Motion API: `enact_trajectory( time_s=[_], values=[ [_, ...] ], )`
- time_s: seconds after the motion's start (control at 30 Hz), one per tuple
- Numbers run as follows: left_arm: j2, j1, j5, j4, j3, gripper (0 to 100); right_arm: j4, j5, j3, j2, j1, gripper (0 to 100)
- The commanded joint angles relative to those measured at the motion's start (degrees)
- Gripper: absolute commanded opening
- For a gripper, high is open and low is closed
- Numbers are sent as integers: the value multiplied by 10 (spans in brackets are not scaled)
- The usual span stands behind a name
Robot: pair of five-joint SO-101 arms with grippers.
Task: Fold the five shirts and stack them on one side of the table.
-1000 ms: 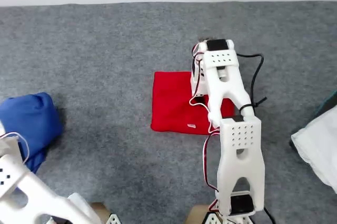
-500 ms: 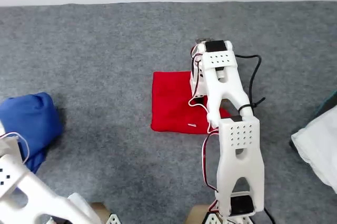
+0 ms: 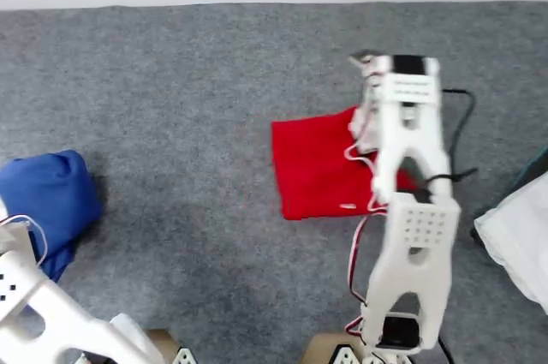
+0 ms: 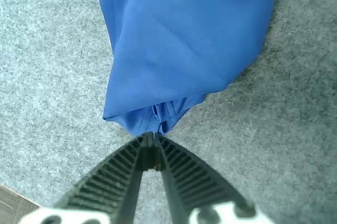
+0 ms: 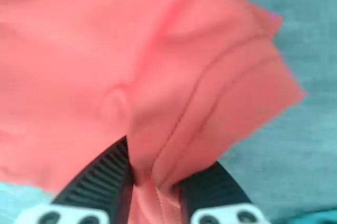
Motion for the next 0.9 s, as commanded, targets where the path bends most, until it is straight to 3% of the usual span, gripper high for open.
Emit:
enact_trajectory(
  time_s=[0.0, 0.23, 0.37, 0.53, 0.7, 0.87],
  values=[
    [-12, 0, -4, -9, -5, 6, -9, 121, -4, -76, 44, 10],
    [-12, 0, -4, -5, -3, 6, -156, 331, -2, -72, 70, 10],
    [-12, 0, -4, -5, -3, 6, -226, 379, -3, -49, 58, 10],
    [-12, 0, -4, -4, -1, 6, -232, 383, -4, -38, 58, 66],
    [-12, 0, -4, -5, 16, 6, -224, 232, -4, -79, 59, 182],
    [-12, 0, -4, -5, 15, 6, -224, 33, -4, -131, 55, 199]
  ],
)
